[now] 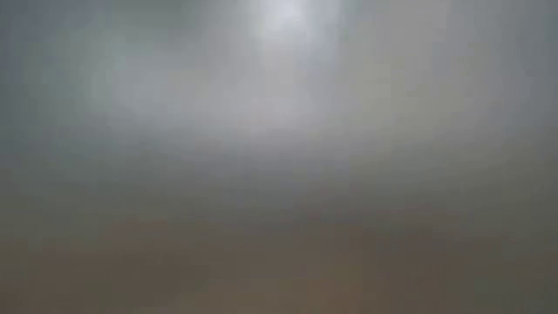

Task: Sort silverware by color (type)
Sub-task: Put the blue fork into the yellow bin

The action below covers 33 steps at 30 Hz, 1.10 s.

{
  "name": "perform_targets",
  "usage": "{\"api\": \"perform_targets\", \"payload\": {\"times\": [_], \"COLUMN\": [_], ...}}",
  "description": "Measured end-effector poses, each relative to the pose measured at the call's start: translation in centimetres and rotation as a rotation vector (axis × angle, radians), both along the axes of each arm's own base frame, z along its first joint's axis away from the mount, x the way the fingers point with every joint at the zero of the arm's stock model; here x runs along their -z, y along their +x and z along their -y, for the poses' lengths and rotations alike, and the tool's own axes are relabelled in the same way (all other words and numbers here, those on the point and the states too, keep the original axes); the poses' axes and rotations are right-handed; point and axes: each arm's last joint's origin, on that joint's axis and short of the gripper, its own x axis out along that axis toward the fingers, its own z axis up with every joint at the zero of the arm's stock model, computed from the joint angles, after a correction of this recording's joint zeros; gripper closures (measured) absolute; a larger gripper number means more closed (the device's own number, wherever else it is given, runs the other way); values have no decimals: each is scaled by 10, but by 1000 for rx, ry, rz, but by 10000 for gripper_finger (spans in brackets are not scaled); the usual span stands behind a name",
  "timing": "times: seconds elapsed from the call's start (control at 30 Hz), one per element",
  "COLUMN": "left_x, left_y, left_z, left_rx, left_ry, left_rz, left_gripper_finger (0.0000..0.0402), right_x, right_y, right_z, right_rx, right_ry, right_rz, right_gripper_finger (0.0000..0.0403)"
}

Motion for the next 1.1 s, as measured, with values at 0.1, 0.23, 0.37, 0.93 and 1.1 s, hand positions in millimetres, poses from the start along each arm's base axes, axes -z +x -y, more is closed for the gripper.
{"api": "perform_targets", "payload": {"times": [0.1, 0.23, 0.37, 0.93, 1.1], "left_x": [1, -4, -7, 1, -8], "left_y": [6, 9, 11, -16, -24], "left_z": [-11, -21, -30, -87, -100], "left_rx": [-59, -121, -149, -451, -385], "left_ry": [41, 126, 227, 188, 173], "left_rz": [-21, -27, -39, -33, 76], "left_gripper_finger": [212, 212, 212, 212, 212], "right_x": [-6, -8, -3, 14, 13], "right_y": [4, 11, 24, 67, 72], "right_z": [-1, 0, 0, 12, 12], "right_rx": [61, 94, 54, 102, 121], "right_ry": [-6, -10, -54, -324, -306], "right_rz": [93, 168, 186, 297, 363], "right_gripper_finger": [394, 394, 394, 394, 394]}}
